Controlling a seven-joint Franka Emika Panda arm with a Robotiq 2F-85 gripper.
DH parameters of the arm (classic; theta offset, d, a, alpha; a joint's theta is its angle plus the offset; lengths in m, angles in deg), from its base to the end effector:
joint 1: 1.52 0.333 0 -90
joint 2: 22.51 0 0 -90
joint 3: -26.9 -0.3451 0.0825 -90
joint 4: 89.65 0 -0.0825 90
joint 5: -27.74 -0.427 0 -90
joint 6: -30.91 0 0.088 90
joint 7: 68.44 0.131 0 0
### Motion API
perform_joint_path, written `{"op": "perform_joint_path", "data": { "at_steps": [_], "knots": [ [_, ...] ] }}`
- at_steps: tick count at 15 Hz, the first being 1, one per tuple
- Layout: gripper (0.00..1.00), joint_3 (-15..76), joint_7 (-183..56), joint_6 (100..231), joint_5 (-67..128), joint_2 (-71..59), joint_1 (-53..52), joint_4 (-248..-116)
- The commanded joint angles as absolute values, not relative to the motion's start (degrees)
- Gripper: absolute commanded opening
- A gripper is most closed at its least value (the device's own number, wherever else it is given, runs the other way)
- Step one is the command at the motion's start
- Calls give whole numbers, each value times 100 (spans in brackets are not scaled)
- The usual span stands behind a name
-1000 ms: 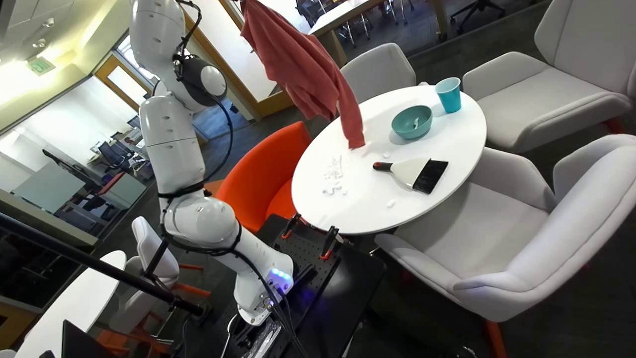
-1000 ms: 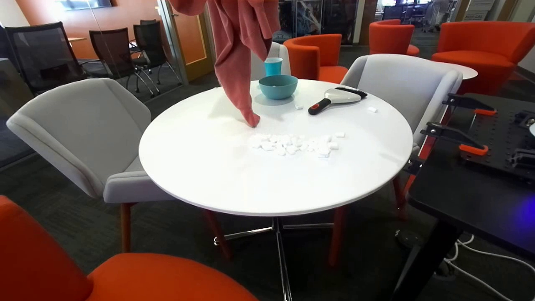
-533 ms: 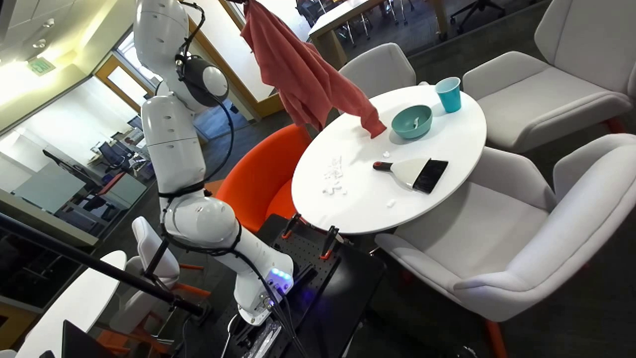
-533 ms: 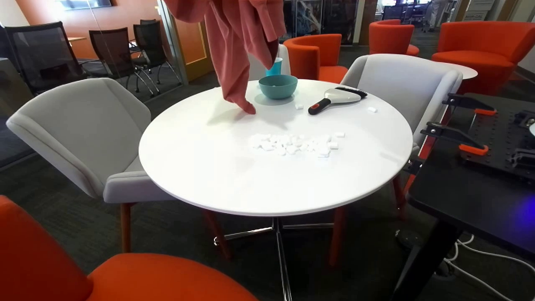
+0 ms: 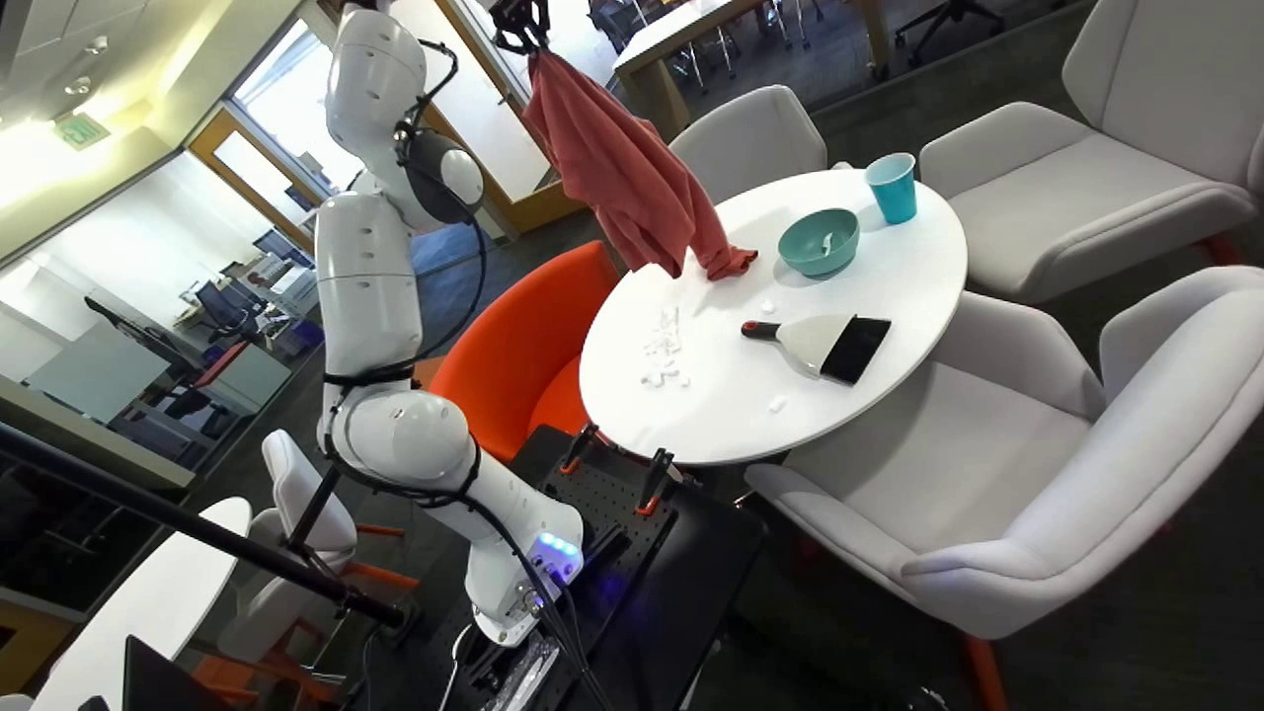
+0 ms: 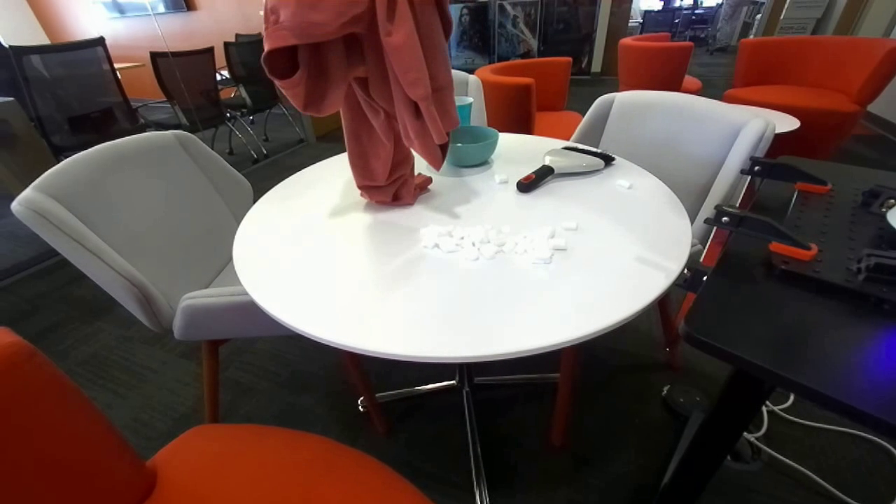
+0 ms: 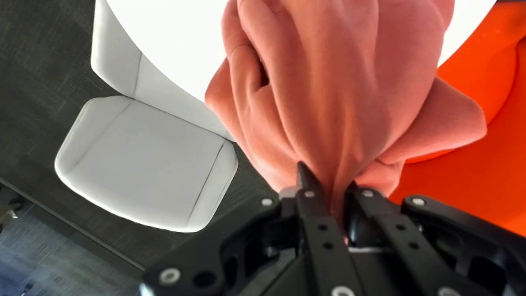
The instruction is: Move the orange sweater from the gray armchair to the table
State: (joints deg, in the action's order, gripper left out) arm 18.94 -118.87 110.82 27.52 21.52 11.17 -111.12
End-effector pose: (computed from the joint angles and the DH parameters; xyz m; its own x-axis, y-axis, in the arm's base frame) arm 0.7404 0.2127 0.6731 0.3457 0.9077 0.2377 0.9146 -0.3826 0.1311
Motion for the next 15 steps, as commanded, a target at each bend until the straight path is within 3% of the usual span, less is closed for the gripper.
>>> {"op": "perform_joint_path", "data": {
  "at_steps": [1,2,3,9,10,15],
  "knots": [
    [3,2062,-12029,11299,2945,2449,1233,-10946],
    [3,2020,-11978,11140,2884,2488,1211,-10996],
    [14,1977,-11898,11083,2822,2511,1182,-10947],
    [14,1973,-11897,11198,2813,2499,1168,-11188],
    [3,1973,-11897,11211,2812,2480,1165,-11215],
    [3,2089,-11923,11519,2980,3153,1261,-10940]
  ]
}}
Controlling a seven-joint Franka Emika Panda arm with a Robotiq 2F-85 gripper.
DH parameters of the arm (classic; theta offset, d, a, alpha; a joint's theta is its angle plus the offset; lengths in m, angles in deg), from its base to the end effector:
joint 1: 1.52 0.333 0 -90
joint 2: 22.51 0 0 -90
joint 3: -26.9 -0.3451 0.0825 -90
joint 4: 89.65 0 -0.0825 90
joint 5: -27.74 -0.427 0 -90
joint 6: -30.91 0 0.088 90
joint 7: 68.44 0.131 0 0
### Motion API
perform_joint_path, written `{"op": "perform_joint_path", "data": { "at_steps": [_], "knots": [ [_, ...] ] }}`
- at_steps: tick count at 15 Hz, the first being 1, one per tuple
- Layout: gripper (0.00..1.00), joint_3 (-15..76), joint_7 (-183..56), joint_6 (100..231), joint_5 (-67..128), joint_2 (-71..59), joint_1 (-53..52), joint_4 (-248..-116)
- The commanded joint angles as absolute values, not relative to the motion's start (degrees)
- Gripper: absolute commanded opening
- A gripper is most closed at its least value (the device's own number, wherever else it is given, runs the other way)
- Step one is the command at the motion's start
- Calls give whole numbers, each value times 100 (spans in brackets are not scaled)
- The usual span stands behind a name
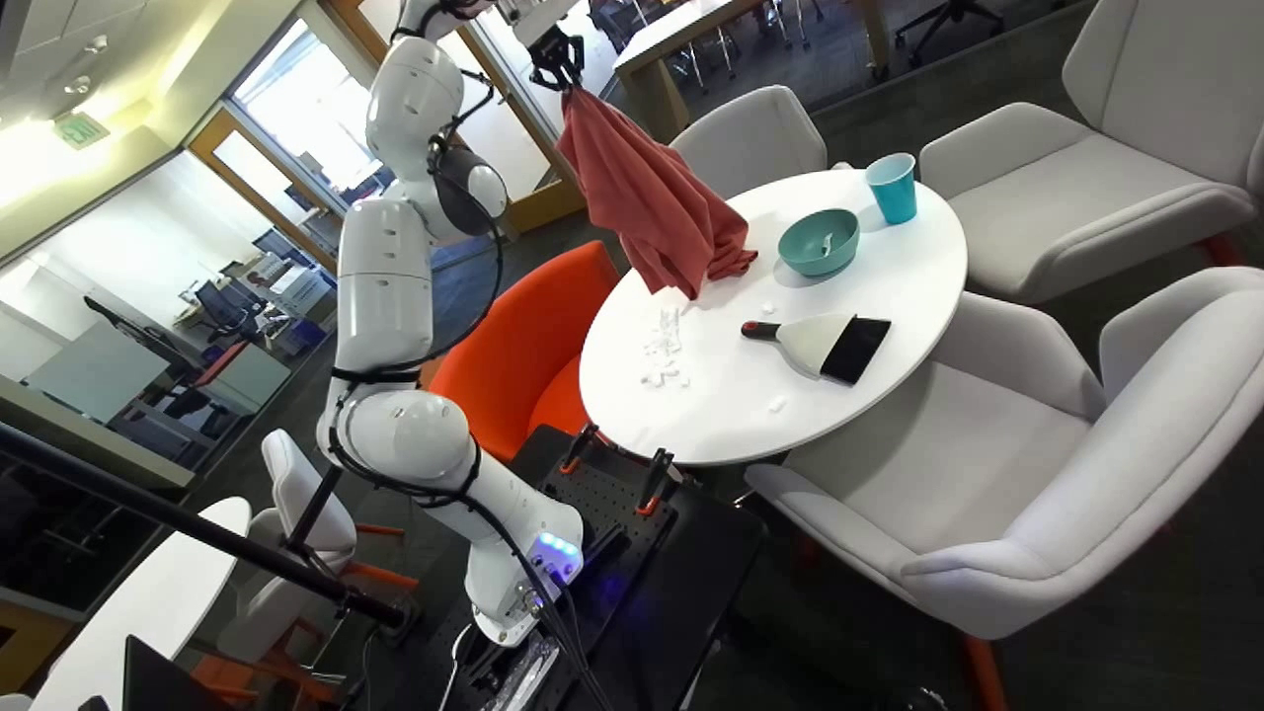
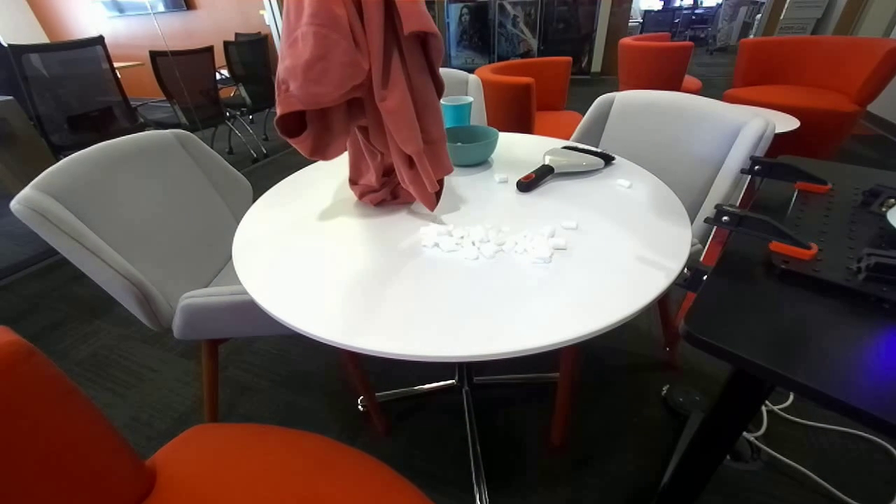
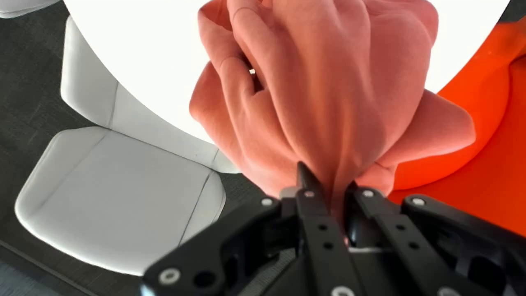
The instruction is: Move the orange sweater from the gray armchair to the table
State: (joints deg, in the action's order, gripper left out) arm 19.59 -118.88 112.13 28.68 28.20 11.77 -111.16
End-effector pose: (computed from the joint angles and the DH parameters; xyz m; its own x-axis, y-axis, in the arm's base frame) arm 0.7763 0.2228 0.5828 0.3688 0.9147 0.1654 0.9207 -0.3839 0.0701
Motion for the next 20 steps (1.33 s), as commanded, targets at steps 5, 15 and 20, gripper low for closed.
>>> {"op": "perform_joint_path", "data": {
  "at_steps": [5,15,20],
  "knots": [
    [3,2247,-11923,12264,3129,3889,1289,-10910],
    [3,2275,-11721,12608,3097,4918,1259,-10975],
    [40,2206,-11569,12590,3017,5185,1244,-10919]
  ]
}}
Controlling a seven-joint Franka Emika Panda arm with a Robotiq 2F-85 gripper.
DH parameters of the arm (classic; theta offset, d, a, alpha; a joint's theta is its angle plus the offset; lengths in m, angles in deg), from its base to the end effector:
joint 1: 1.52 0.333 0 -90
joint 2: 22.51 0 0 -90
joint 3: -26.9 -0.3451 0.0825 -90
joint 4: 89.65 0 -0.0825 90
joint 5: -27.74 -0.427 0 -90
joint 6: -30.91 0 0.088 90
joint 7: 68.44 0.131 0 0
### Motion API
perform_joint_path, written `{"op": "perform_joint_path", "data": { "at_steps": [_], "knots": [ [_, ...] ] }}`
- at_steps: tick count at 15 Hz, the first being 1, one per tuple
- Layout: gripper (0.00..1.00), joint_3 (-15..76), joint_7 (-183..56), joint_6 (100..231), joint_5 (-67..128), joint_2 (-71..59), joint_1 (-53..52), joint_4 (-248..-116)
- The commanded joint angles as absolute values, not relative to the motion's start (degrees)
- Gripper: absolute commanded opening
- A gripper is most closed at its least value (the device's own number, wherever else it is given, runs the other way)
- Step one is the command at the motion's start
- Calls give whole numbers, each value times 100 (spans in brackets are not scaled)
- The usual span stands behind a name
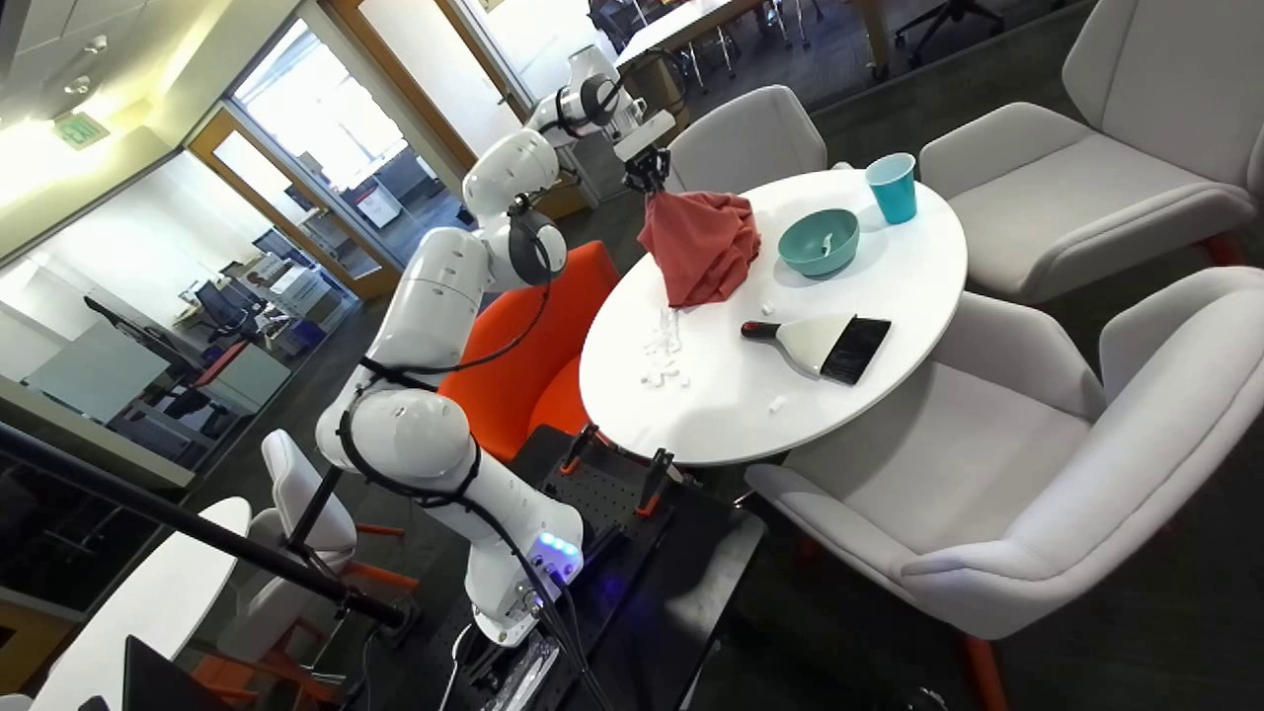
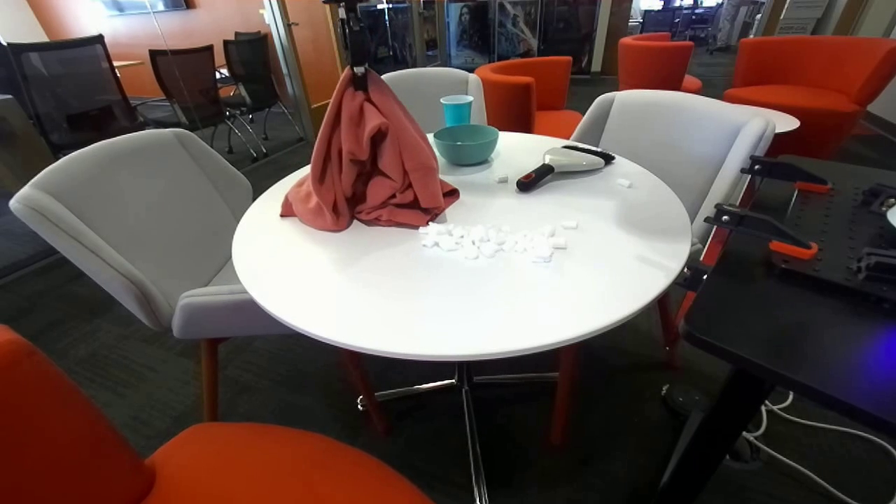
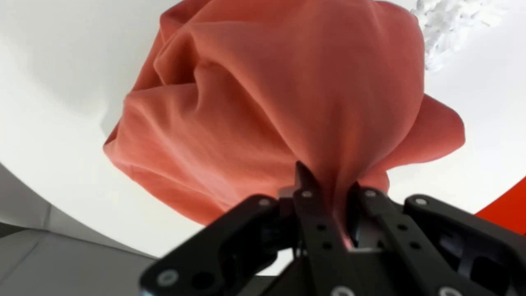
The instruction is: Move the orange sweater from the gray armchair to the table
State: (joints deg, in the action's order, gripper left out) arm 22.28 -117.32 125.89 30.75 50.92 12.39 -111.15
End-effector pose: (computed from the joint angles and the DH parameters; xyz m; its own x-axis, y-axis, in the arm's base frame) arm 0.8446 0.2285 0.2676 0.4327 0.9013 0.0201 0.9015 -0.4325 -0.0149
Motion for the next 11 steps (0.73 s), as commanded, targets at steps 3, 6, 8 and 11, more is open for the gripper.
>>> {"op": "perform_joint_path", "data": {
  "at_steps": [3,6,8,11],
  "knots": [
    [62,2155,-11583,12697,2976,4871,1244,-11079],
    [84,2152,-11619,12491,2988,4460,1261,-10992],
    [98,2078,-11742,11905,2923,4030,1227,-11132],
    [100,2062,-11704,10982,2904,3753,1228,-10963]
  ]
}}
